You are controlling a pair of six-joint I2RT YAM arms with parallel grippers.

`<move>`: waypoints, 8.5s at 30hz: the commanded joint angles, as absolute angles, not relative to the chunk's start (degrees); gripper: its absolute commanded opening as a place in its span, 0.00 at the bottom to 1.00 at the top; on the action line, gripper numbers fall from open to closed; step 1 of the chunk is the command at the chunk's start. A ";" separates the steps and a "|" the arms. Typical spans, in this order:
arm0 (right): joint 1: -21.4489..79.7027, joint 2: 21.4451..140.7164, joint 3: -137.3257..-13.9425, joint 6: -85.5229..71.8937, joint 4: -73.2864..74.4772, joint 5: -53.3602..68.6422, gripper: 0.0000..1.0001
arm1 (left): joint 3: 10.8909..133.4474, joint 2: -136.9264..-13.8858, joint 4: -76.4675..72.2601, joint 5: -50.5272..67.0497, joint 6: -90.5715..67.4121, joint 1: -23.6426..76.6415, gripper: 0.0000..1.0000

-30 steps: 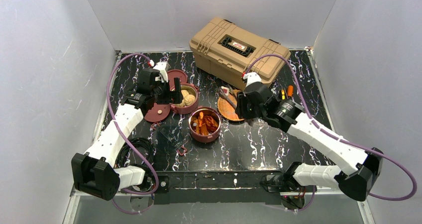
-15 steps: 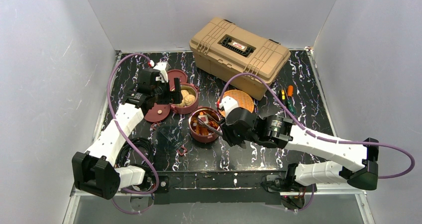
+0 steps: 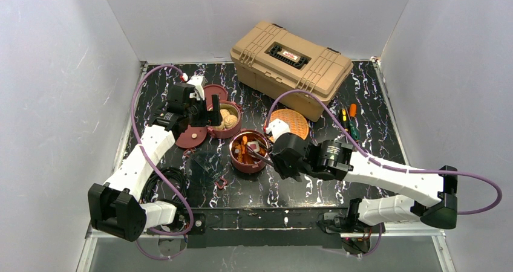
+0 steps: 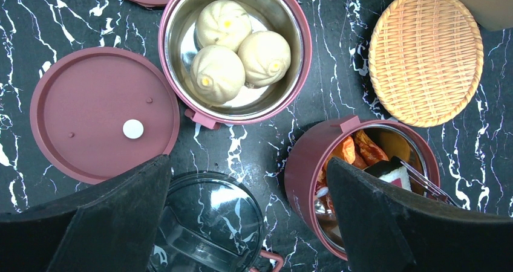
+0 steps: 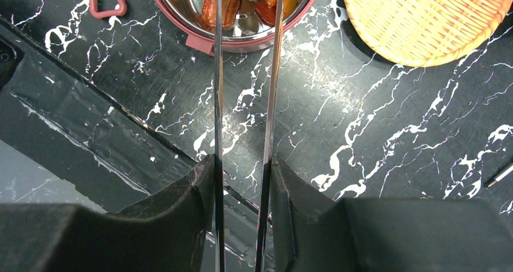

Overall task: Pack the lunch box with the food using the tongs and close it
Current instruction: Place the fake food in the packing box, then place the clamp at the center of the board, then pick up the box lid from the center of the board, then close the box lid on the packing box.

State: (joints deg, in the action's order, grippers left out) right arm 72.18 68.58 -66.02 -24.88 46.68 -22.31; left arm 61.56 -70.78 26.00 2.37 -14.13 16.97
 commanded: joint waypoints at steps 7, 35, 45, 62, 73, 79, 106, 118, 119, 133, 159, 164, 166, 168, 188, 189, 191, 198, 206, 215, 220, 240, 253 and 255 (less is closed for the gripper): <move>72.60 69.18 -69.26 -24.41 43.87 -25.48 0.37 | 62.99 -69.60 27.08 2.99 -14.06 16.76 0.99; 72.60 69.70 -70.40 -23.78 43.34 -26.65 0.50 | 62.99 -69.79 27.07 3.25 -14.26 16.75 0.99; 72.60 67.81 -74.12 -25.77 43.52 -29.22 0.45 | 62.88 -69.54 26.98 3.30 -14.16 16.72 0.99; 65.04 59.50 -67.62 -53.25 67.55 -42.31 0.44 | 62.84 -69.18 26.79 3.68 -14.41 16.77 0.99; 55.01 58.84 -58.69 -51.32 63.46 -40.89 0.45 | 62.90 -68.84 26.91 3.75 -14.50 16.77 0.99; 50.03 58.65 -51.09 -48.73 53.79 -34.07 0.45 | 62.70 -68.56 26.63 4.48 -14.83 16.72 0.99; 25.68 74.86 -38.22 -36.13 24.31 -18.34 0.44 | 63.06 -70.74 26.94 5.10 -14.79 16.71 0.99; 21.96 78.22 -38.41 -33.16 21.56 -16.65 0.54 | 63.26 -71.59 27.07 5.63 -14.86 16.73 0.99; 21.88 78.22 -38.42 -33.08 21.58 -16.67 0.56 | 63.21 -71.56 27.07 5.70 -14.85 16.75 0.99; 21.53 74.68 -39.88 -31.67 24.97 -18.92 0.84 | 63.35 -70.85 27.16 5.63 -14.81 16.71 0.99; 21.53 56.70 -46.97 -21.42 19.90 14.41 0.93 | 55.42 -61.17 28.39 0.91 -18.91 16.76 0.99; 21.86 57.83 -44.70 -21.28 12.10 21.34 0.92 | 50.93 -58.39 32.54 -2.82 -21.05 14.72 0.99; 22.19 58.25 -43.95 -21.65 10.16 22.59 0.91 | 49.66 -59.20 33.20 -0.63 -22.50 11.24 0.99; 22.60 58.10 -43.37 -21.94 9.25 23.02 0.90 | 48.50 -59.98 32.89 -0.03 -23.43 6.22 0.99; 22.83 49.99 -41.21 -16.87 11.73 17.01 0.90 | 56.18 -88.94 31.32 3.07 -20.65 -12.23 0.48; 22.80 49.81 -41.29 -16.45 12.11 16.65 0.90 | 56.71 -90.21 31.11 3.60 -20.58 -12.44 0.46; 22.83 49.60 -41.39 -16.01 12.62 16.01 0.90 | 57.37 -91.98 30.59 3.75 -20.52 -12.69 0.45; 22.82 50.23 -40.77 -16.52 11.68 16.47 0.90 | 60.15 -96.99 29.61 4.54 -19.60 -12.89 0.33; 22.82 52.25 -40.50 -17.42 11.03 16.37 0.90 | 60.96 -98.77 29.78 4.95 -19.60 -12.84 0.10; 22.85 52.03 -40.14 -18.38 11.06 15.46 0.91 | 60.69 -94.05 30.09 2.73 -21.34 -12.92 0.00; 22.82 52.24 -40.08 -19.08 10.91 14.79 0.91 | 58.38 -84.98 26.94 -0.88 -20.25 -13.01 0.00; 22.84 55.19 -41.59 -23.04 8.99 18.09 0.91 | 64.84 -68.31 41.64 9.80 -16.85 5.75 0.00; 22.84 54.27 -41.20 -23.52 9.68 18.89 0.92 | 73.79 -79.22 51.62 2.25 -20.05 24.29 0.00; 22.85 54.19 -40.98 -23.55 9.67 18.91 0.92 | 74.33 -80.59 51.82 1.11 -19.83 26.21 0.00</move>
